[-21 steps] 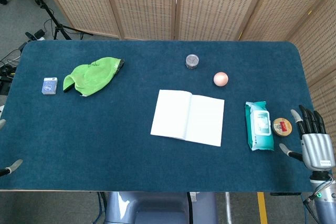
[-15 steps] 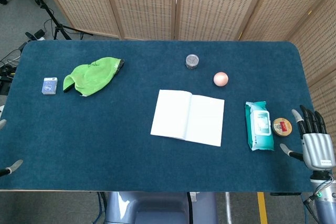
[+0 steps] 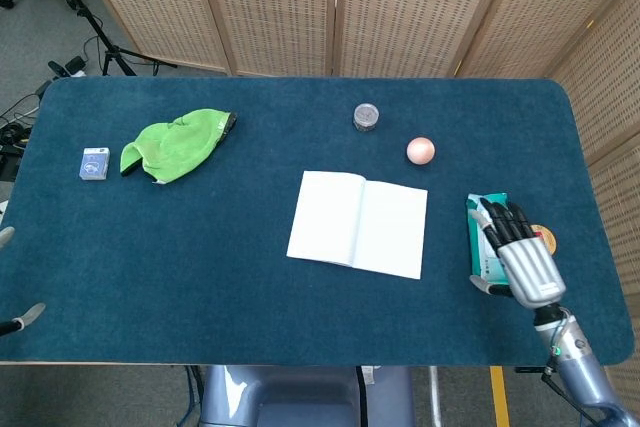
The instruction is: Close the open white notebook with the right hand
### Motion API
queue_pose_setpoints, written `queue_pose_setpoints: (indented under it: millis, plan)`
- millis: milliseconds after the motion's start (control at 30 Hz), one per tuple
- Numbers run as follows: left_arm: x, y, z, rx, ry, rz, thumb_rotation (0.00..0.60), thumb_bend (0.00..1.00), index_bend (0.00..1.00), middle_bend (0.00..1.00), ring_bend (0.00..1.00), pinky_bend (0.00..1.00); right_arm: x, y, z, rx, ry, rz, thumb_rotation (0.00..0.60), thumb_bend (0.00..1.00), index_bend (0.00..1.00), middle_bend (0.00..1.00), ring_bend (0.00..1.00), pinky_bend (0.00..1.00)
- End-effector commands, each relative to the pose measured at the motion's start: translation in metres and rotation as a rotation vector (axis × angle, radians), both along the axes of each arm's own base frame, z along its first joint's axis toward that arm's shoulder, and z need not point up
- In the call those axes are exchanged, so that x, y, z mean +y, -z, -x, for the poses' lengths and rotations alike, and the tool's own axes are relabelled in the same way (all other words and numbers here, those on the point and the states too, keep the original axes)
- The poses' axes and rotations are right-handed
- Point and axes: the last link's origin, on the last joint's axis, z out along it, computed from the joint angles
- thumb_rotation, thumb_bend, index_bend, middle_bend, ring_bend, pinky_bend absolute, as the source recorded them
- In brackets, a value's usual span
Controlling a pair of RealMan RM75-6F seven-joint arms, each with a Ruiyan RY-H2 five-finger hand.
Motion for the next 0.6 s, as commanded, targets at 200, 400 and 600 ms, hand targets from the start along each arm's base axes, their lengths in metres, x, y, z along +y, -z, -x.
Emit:
queue_pose_setpoints:
  millis: [200, 400, 600]
  plan:
    - [0.004, -0.002, 0.003, -0.01, -0.015, 0.001, 0.6, 0.0, 0.0, 0.0, 0.0, 0.0, -0.043, 0.081, -0.085, 0.129, -0.093, -0.175, 0.6, 0.35, 0.0, 0.0, 0.0, 0.0]
    - [0.007, -0.006, 0.006, -0.029, -0.03, 0.011, 0.6, 0.0, 0.0, 0.0, 0.0, 0.0, -0.042, 0.128, -0.131, 0.166, -0.121, -0.219, 0.6, 0.4, 0.0, 0.0, 0.0, 0.0]
    - [0.006, -0.01, 0.009, -0.045, -0.034, 0.012, 0.6, 0.0, 0.0, 0.0, 0.0, 0.0, -0.037, 0.151, -0.155, 0.201, -0.124, -0.213, 0.6, 0.35, 0.0, 0.0, 0.0, 0.0]
